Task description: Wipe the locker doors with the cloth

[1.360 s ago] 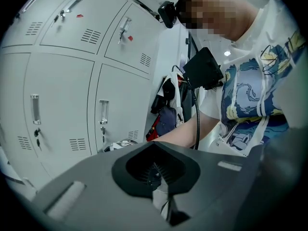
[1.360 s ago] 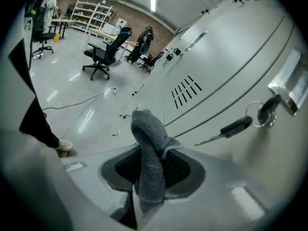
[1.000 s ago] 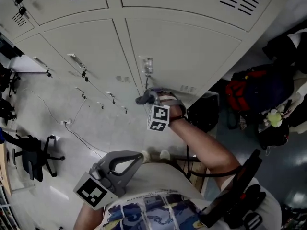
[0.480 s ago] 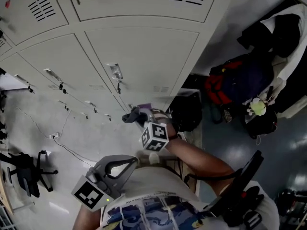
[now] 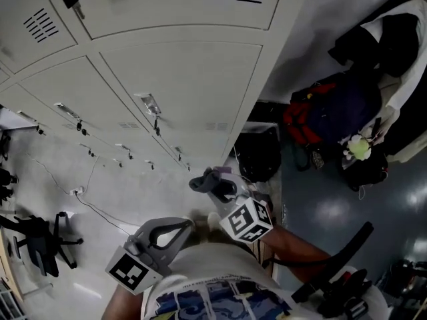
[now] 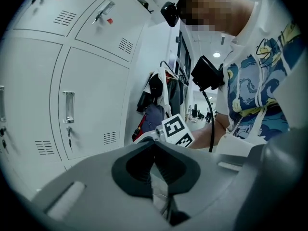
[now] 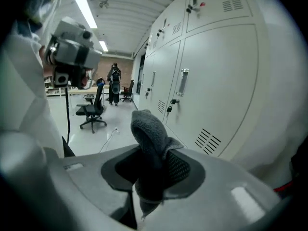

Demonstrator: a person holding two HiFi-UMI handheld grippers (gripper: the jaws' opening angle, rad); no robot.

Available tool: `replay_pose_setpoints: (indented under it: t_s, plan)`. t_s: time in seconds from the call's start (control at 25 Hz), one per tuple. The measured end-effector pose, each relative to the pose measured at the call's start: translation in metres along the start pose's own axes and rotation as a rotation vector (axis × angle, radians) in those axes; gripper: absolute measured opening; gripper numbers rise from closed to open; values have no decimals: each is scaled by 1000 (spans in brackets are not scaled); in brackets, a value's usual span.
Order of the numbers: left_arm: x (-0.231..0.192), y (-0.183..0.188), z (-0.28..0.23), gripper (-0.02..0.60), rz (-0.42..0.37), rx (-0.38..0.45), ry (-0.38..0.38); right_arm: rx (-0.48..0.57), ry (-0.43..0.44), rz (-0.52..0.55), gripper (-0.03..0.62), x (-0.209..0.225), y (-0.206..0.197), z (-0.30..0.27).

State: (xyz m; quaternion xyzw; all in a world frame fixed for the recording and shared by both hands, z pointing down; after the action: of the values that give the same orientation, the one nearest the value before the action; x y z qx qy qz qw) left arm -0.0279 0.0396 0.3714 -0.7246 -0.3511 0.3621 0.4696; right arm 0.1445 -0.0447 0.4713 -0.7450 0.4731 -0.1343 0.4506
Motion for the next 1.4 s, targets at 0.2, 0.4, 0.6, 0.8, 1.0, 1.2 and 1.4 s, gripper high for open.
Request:
replay_pose_setpoints:
  t_s: [0.2,0.4,0.6,0.8,1.0,1.2,1.4]
  plan:
    - [0,1,-14,3,13,-3,-37,96,-19,-129,114,1,-1,45]
    - [1,5,-23,3,-17,2,-116,135,-86,-179,114,-8,4,79]
    - [0,4,-25,3,-29,0,-176,122,-144,-184,112,-18,11,100]
    - [-7,4,-21,3,-41,6,-232,111,-193,-213,112,-27,23,108]
    - [-17,-3,-5,3,-35,23,-246,80,-193,-203,112,-44,35,102]
    - [-29,-14,24,3,-15,45,-238,54,-188,-167,110,-60,56,87]
    - [-38,-42,50,3,18,47,-228,24,-152,-135,110,-89,65,66]
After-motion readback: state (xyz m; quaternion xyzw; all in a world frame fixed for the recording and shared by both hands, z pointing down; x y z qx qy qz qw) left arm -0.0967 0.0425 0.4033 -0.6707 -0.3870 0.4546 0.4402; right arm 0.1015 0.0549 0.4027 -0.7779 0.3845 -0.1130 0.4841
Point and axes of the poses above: the fingertips, and each gripper's own axes: z backward along the fingers, x to its right, y out of its top, the point moved 10 cm from there along z, backward along the fingers, and after that the axes turned 3 degrees about -y, right-handed, at the moved point
